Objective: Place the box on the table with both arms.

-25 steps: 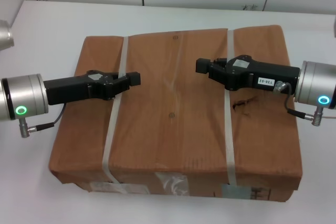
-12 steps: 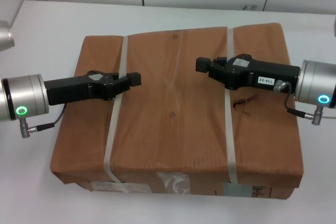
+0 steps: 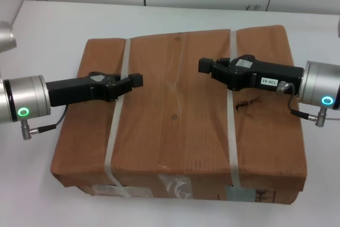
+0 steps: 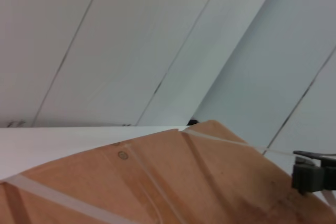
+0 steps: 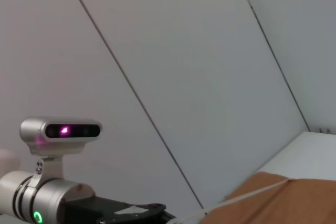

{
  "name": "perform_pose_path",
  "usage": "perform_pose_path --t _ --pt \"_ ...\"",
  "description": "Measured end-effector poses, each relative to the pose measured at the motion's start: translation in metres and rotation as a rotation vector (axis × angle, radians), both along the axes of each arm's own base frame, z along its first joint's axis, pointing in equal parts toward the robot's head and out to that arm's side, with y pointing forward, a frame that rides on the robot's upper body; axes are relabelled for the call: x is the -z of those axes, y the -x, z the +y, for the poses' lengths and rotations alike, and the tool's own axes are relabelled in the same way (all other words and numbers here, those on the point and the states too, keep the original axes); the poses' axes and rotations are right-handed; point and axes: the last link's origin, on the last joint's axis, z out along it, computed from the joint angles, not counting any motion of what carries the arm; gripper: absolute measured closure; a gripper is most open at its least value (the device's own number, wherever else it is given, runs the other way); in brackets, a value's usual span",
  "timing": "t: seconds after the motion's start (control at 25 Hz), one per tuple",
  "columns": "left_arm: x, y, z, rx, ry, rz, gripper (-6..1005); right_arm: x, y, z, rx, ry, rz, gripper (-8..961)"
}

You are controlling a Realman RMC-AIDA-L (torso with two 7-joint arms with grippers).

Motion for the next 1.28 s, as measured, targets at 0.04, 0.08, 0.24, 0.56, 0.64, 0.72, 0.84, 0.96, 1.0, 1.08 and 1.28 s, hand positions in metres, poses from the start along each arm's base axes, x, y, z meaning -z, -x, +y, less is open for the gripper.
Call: perform_pose_path --t 0.04,0.08,0.24,0.56,0.64,0.72,0.84,0.96,1.0,1.08,1.28 --pt "0.0 0.001 0.0 -0.004 -0.002 0.004 945 0.001 0.0 0.0 0.004 -0.002 -0.004 914" --pt "0.001 0.001 0.001 -0.008 -0.003 0.01 945 0.001 -0.001 0.001 0.006 -0.003 -0.008 914" --pt "0.006 0.002 0.002 -0.019 -0.004 0.027 945 0.003 -0.002 0.002 0.018 -0.009 -0.021 914" --pt "0.02 0.007 0.003 -0.046 -0.016 0.085 946 0.018 -0.007 0.007 0.069 -0.01 -0.09 913" --pt "0.027 0.006 0.004 -0.051 -0.018 0.1 946 0.022 -0.009 0.008 0.08 -0.006 -0.111 913" --pt "0.034 0.005 0.005 -0.05 -0.012 0.124 946 0.025 -0.011 0.008 0.096 -0.007 -0.128 913" --pt "0.04 0.005 0.007 -0.048 -0.007 0.159 946 0.029 -0.016 0.009 0.111 -0.011 -0.166 913" --pt "0.045 0.005 0.008 -0.055 -0.012 0.176 946 0.032 -0.021 0.012 0.128 -0.021 -0.214 913" --pt "0.046 0.005 0.008 -0.057 -0.013 0.18 946 0.034 -0.022 0.013 0.135 -0.025 -0.226 912" --pt "0.049 0.006 0.009 -0.062 -0.015 0.189 946 0.036 -0.024 0.014 0.146 -0.028 -0.25 912" --pt "0.053 0.009 0.01 -0.077 -0.021 0.221 946 0.042 -0.031 0.014 0.172 -0.027 -0.3 912"
